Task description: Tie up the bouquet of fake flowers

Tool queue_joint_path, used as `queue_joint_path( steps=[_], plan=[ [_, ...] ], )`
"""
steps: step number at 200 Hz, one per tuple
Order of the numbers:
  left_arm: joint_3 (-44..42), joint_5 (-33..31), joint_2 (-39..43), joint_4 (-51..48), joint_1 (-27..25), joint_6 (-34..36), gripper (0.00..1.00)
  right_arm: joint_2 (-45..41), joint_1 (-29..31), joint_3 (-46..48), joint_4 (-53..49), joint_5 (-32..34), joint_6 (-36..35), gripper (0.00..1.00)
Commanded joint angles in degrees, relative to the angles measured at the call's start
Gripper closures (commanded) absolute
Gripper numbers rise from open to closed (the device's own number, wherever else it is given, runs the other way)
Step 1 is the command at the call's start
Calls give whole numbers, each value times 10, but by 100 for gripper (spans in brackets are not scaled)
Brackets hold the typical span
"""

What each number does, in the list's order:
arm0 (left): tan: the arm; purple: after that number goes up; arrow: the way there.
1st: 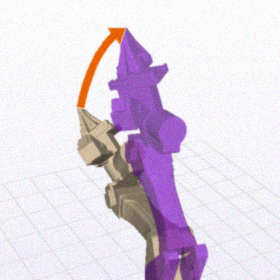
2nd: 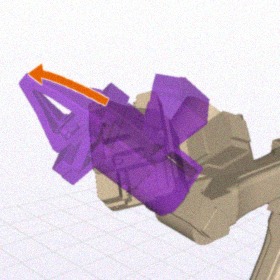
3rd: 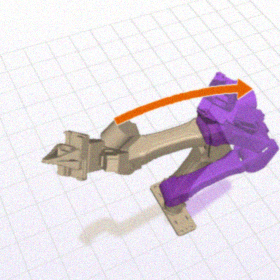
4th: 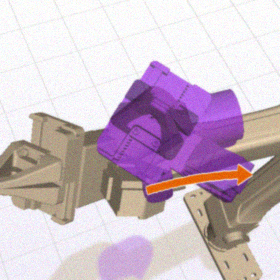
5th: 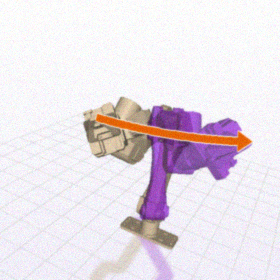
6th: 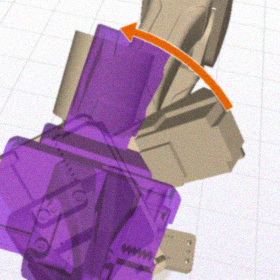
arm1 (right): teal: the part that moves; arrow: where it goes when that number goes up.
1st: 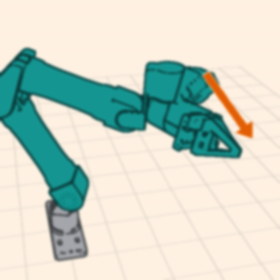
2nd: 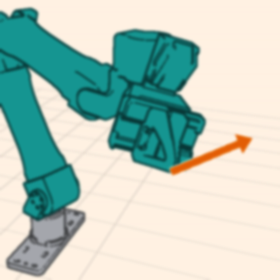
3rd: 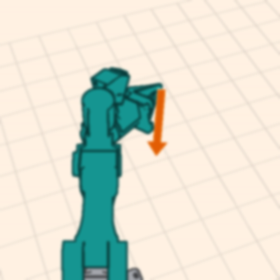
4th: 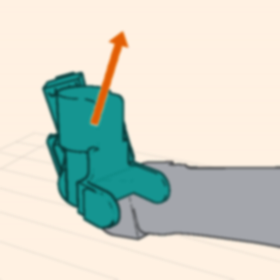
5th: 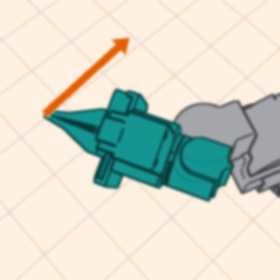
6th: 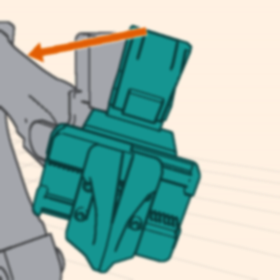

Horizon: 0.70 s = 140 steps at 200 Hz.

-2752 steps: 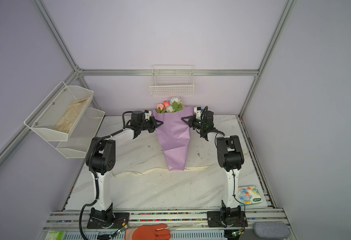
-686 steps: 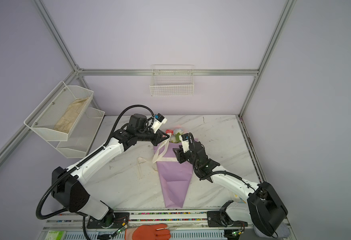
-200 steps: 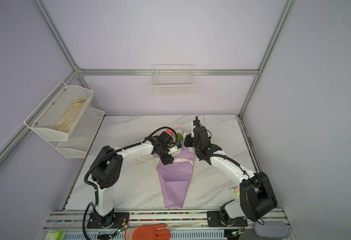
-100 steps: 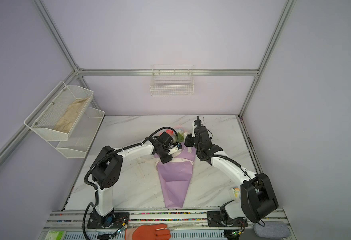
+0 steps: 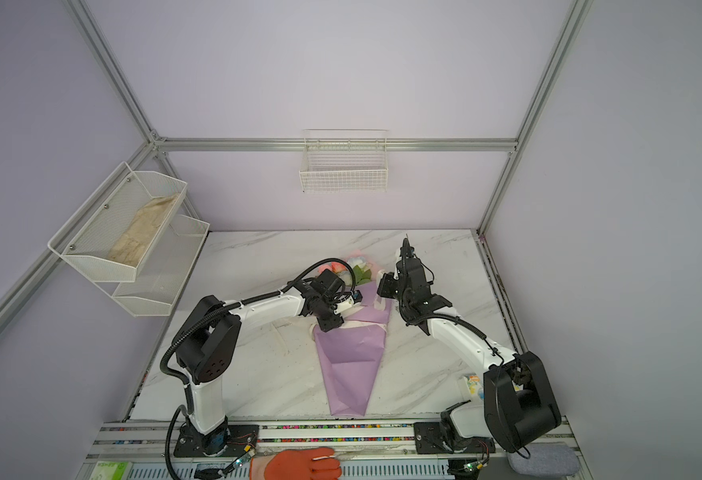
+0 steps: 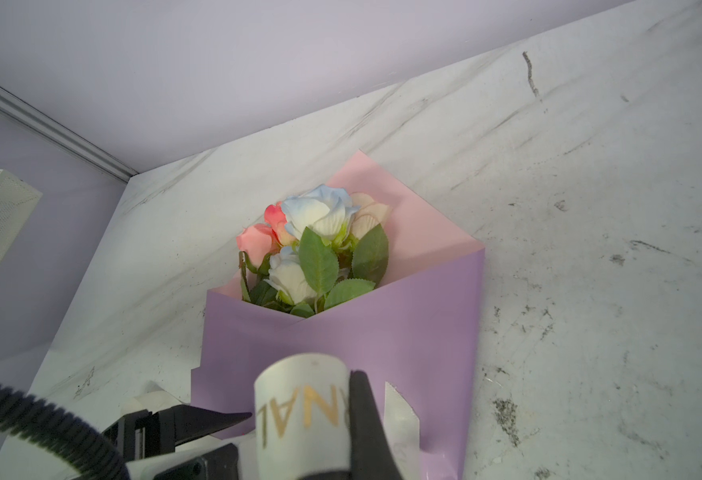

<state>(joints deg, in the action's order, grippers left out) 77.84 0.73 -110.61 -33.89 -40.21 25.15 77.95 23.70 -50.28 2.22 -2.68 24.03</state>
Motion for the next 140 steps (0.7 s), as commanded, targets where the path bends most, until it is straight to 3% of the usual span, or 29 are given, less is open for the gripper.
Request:
queue_joint_path(
  steps=[1,30,76,104,140],
  plan=[
    [-23,-5,13,18,-5,12,46,-15,-4,6,15,-10,11,100],
    [-28,-6,-1,15,-11,10,50,-17,-6,6,18,-21,14,100],
    [-45,-38,-3,33,-22,6,73,-24,-7,13,18,-14,18,100],
    [-55,-43,8,48,-25,3,82,-27,-10,16,18,-15,18,100],
    [-58,-44,29,52,-27,-4,96,-33,-11,20,36,-50,16,100]
  ],
)
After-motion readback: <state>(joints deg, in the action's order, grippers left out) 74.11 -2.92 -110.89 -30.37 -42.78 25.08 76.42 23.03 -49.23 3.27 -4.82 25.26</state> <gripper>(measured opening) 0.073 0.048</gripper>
